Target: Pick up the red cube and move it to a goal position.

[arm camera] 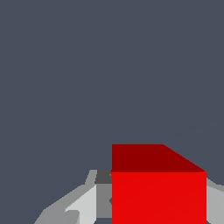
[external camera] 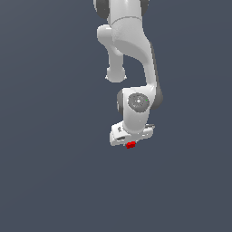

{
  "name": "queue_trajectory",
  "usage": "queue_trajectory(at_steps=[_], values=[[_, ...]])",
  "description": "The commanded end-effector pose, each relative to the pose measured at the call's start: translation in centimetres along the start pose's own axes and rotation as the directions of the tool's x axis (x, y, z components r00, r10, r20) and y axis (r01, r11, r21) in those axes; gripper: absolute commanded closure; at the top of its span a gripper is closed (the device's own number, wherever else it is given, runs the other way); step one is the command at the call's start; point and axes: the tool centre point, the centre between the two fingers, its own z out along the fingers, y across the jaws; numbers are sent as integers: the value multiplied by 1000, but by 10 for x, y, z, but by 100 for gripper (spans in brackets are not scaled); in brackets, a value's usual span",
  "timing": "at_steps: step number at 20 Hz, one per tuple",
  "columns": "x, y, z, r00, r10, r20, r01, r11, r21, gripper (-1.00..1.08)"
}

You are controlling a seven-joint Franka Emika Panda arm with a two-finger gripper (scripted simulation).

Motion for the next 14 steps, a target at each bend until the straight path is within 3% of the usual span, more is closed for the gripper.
queue_trajectory(at_steps=[1,14], values=[[-8,5,-16,1000,0,-2,0,1000,0,108],[-67,35,-127,1000,0,-2,0,1000,0,108]])
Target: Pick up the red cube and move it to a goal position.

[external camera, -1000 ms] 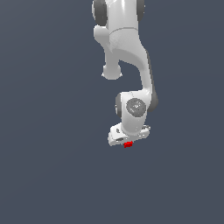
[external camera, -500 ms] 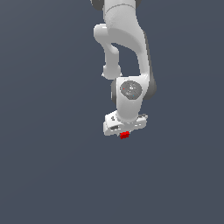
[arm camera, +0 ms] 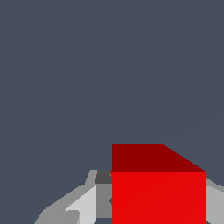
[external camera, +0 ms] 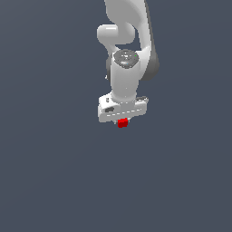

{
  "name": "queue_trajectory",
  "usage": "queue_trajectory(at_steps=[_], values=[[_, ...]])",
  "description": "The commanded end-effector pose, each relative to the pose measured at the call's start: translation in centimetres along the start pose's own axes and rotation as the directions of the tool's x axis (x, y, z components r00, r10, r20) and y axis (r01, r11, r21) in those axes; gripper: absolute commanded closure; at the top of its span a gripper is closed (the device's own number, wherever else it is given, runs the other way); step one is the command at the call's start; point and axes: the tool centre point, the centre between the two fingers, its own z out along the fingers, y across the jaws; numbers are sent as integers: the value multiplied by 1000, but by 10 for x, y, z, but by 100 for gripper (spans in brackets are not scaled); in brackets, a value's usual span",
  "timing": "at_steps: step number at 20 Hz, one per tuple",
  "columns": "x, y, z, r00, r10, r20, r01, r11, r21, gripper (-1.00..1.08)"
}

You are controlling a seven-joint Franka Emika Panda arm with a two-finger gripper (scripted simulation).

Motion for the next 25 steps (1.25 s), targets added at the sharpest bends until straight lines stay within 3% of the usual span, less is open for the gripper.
queue_trajectory(at_steps=[1,14,25], values=[[-12,6,-23,1000,0,-1,0,1000,0,108],[-66,37,-134,1000,0,-1,0,1000,1,108],[-81,47,-169,1000,0,-1,0,1000,1,108]])
